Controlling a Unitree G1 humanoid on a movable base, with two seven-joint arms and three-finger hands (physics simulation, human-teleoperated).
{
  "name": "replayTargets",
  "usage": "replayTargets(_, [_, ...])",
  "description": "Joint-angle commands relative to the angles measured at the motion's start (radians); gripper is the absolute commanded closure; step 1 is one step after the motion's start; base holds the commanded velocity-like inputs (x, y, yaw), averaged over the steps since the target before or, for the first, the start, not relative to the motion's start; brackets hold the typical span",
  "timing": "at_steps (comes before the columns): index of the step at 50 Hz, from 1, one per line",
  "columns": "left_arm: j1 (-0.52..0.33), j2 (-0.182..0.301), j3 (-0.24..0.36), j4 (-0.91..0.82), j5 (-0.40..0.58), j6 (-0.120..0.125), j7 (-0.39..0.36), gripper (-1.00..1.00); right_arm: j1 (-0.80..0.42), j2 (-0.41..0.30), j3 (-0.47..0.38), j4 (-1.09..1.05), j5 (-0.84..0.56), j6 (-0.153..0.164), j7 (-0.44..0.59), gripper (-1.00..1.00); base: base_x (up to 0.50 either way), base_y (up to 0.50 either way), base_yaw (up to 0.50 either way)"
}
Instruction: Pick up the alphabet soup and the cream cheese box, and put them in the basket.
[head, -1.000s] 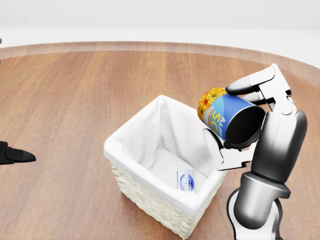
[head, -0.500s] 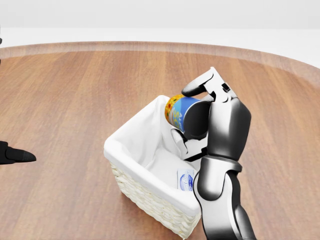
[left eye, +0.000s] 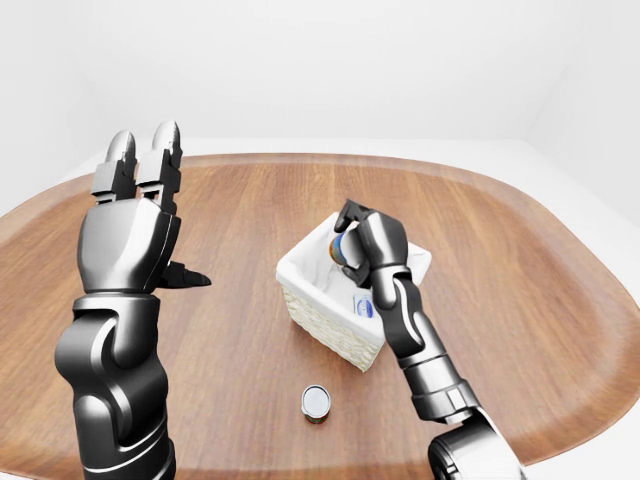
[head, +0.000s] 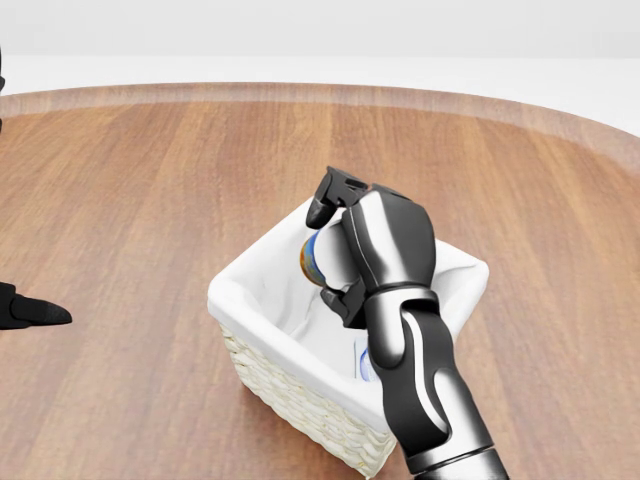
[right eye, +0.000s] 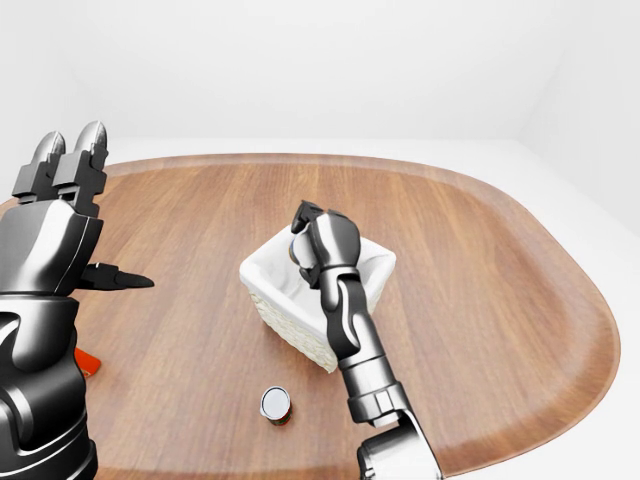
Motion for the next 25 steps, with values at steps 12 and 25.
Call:
replayTargets(12, [0.001, 0.0, 0.001, 0.003, -0.005, 0.0, 0.007, -1.0, -0.191, -0.045, -0.018, 0.266, -0.088, 0.0, 0.141, 1.0, 0.0, 0.0, 0.0])
replayTargets(25, [-0.002, 0.001, 0.0, 0.007, -0.005, 0.0, 0.009, -1.0, -0.273, -0.074, -0.021, 0.392, -0.135, 0.0, 0.205, 1.0, 0.0, 0.0, 0.0])
